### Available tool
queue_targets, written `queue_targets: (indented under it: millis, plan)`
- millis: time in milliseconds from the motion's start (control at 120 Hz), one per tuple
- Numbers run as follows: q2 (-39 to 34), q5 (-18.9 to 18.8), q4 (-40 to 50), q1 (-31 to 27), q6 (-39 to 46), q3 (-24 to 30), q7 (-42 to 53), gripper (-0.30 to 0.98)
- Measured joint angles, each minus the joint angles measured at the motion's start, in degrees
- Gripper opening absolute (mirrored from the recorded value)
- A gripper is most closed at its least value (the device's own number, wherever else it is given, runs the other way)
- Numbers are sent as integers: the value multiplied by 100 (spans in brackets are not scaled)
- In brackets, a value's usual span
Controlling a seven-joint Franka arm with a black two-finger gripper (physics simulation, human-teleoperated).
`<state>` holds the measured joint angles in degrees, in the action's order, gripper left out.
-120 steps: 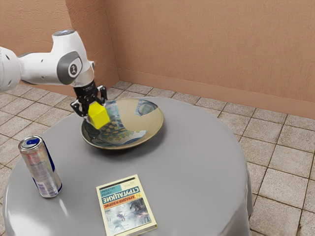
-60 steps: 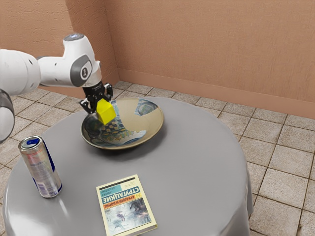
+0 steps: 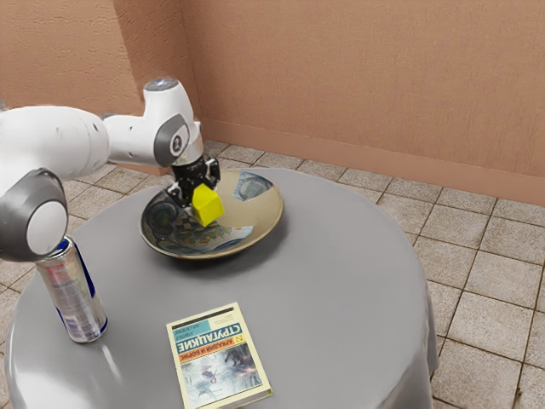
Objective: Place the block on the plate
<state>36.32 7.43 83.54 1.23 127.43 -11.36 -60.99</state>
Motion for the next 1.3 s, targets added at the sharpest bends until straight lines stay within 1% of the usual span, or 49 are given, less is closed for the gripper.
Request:
queue_targets:
  millis: [275,375,575,825,1092,1208,1300]
  plan:
    - [291,58,-72,-83,101,-3,-12,38]
    - [323,71,-72,-85,211,-11,-2,42]
    - [308,78,-67,-80,374,-50,28,57]
    - [-178,72,13,5,359,-40,47,65]
    - [-1024,-69,136,55,-437,146,88,68]
    - [-1438,-110,441,60,-687,261,276,68]
    - [-1687,-124,539,68,-870,453,537,68]
